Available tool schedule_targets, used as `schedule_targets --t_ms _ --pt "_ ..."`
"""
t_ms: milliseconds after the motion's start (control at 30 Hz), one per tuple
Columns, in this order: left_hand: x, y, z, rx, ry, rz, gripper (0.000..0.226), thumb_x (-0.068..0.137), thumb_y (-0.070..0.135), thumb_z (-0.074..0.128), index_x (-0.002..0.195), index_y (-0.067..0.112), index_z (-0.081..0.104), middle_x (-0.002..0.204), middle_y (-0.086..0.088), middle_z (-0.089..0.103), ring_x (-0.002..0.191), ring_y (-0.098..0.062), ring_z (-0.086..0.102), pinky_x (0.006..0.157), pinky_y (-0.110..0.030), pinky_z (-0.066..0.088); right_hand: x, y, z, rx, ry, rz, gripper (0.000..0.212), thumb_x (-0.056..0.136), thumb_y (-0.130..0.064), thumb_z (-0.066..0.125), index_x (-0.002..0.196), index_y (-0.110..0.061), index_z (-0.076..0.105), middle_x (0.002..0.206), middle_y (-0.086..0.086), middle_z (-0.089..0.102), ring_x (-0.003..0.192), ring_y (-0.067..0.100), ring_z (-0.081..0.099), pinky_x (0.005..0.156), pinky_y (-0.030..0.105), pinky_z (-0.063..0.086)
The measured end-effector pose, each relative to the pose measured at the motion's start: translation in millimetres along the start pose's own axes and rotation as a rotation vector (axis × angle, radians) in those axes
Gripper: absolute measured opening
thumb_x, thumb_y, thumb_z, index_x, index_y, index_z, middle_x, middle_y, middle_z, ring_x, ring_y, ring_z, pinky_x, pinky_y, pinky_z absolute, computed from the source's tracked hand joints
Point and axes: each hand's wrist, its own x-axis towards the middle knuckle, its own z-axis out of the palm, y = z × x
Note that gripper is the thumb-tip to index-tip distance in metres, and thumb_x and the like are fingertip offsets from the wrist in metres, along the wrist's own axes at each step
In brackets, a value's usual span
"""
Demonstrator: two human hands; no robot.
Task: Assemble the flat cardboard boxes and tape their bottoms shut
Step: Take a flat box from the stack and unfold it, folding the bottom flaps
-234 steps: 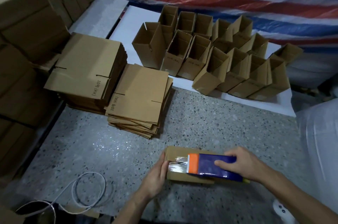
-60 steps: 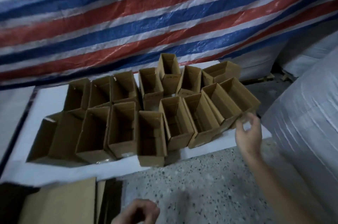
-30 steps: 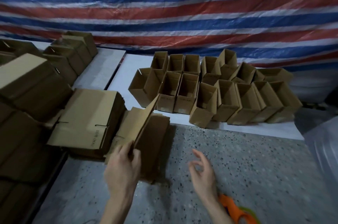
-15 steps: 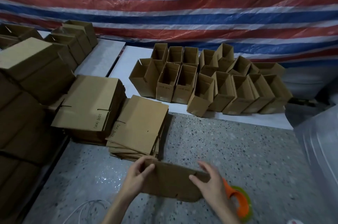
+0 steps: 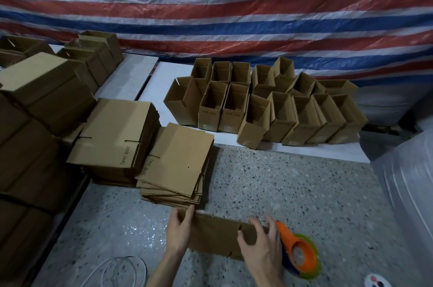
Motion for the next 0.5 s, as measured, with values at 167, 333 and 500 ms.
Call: schedule_targets --t_ms 167,333,500 --pt "-7.0 -2.9 -3.7 -0.025 0.004 0.028 0.013 0.098 0.034 0.062 0.100 0.021 0.064 0.101 0.006 0.065 0.098 -0.013 0.058 0.085 -0.034 0.040 -6.8 -11.1 1.9 0.164 0.057 0.057 0.068 0.062 -0.034 0.082 0.122 -0.024 0.051 0.135 0.002 0.048 0.123 0.026 0.041 0.101 0.042 0.042" --pt "-16.9 -8.4 -8.5 -0.045 0.022 -0.042 0.021 0.096 0.031 0.066 0.115 0.026 0.062 0.113 -0.001 0.062 0.111 -0.022 0.055 0.106 -0.048 0.045 2.3 -1.5 -12.8 0.309 -0.177 -0.195 0.097 0.068 -0.023 0.073 0.149 -0.028 0.020 0.163 -0.010 0.002 0.152 0.016 -0.002 0.125 0.044 0.015" --pt "-37.2 -18.4 -3.5 -0.076 0.006 -0.044 0.018 0.090 0.030 0.073 0.104 0.027 0.061 0.097 -0.007 0.068 0.093 -0.025 0.064 0.089 -0.050 0.056 12.0 21.8 -29.5 0.305 -0.383 -0.444 0.114 0.071 -0.015 0.061 0.152 -0.048 -0.011 0.160 -0.023 -0.026 0.150 0.004 -0.022 0.125 0.042 0.006"
